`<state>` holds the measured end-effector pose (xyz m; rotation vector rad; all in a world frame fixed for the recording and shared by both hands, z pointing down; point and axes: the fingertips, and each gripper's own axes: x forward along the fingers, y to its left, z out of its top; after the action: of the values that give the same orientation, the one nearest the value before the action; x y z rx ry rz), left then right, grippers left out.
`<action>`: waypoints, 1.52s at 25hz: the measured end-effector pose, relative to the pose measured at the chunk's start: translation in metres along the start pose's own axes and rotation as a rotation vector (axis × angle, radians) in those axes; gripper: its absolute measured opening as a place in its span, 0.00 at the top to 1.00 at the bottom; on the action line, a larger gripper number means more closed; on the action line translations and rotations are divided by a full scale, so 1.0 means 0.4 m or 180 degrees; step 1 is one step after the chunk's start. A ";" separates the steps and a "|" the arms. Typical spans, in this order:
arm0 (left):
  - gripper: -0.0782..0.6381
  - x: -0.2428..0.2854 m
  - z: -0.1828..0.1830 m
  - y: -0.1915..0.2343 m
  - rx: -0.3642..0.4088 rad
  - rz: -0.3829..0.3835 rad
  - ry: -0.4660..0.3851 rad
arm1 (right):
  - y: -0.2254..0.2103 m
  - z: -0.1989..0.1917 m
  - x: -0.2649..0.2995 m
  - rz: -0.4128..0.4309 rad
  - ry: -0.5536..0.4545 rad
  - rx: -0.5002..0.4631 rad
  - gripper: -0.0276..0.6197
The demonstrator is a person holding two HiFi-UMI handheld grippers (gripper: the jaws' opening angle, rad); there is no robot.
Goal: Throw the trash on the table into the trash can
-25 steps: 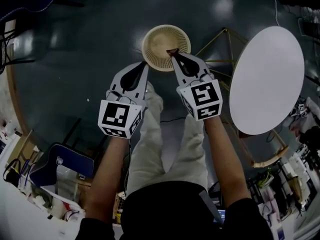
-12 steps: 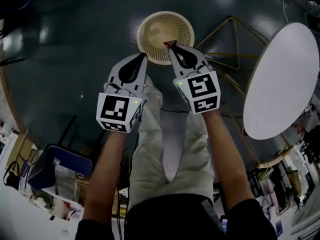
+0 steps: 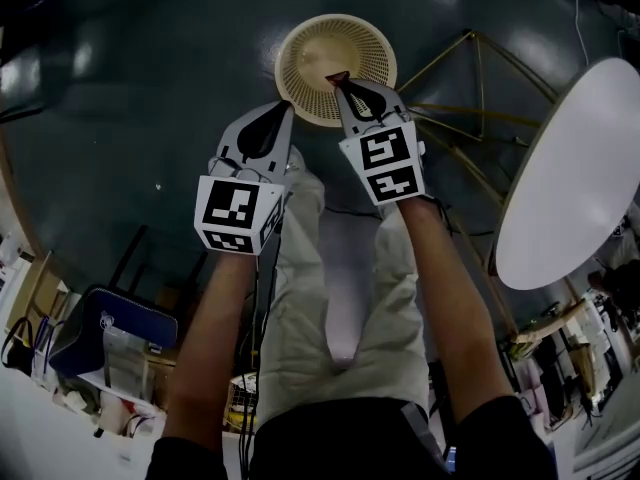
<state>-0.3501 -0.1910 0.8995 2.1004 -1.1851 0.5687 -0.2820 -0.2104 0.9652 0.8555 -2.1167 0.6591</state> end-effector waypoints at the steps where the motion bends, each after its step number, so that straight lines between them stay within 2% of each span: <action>1: 0.87 0.004 -0.004 0.002 0.0006 0.0005 0.0010 | -0.004 -0.011 0.016 -0.0017 0.0040 -0.0103 0.91; 5: 0.87 0.004 -0.014 0.015 -0.0011 0.0042 0.0026 | -0.009 -0.043 0.074 -0.0076 0.0175 -0.0331 0.91; 15: 0.87 0.000 -0.049 0.000 -0.0035 0.0023 0.0079 | -0.032 -0.111 0.126 -0.0103 0.0302 -0.0217 0.91; 16: 0.87 0.000 -0.050 0.000 -0.0045 0.0027 0.0074 | -0.030 -0.113 0.126 -0.0092 0.0290 -0.0200 0.89; 18: 0.87 0.000 -0.050 0.003 -0.0053 0.0036 0.0070 | -0.022 -0.119 0.126 -0.0049 0.0291 -0.0130 0.70; 34: 0.87 -0.032 -0.033 -0.018 -0.0042 0.0071 0.0018 | 0.000 -0.117 0.063 -0.0091 0.0245 -0.0173 0.71; 38: 0.87 -0.049 -0.023 -0.045 -0.0015 0.0045 0.0026 | 0.002 -0.101 0.026 -0.0130 0.0173 -0.0150 0.77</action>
<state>-0.3446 -0.1662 0.8875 2.0853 -1.1964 0.5798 -0.2697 -0.1862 0.9970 0.8436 -2.0528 0.6025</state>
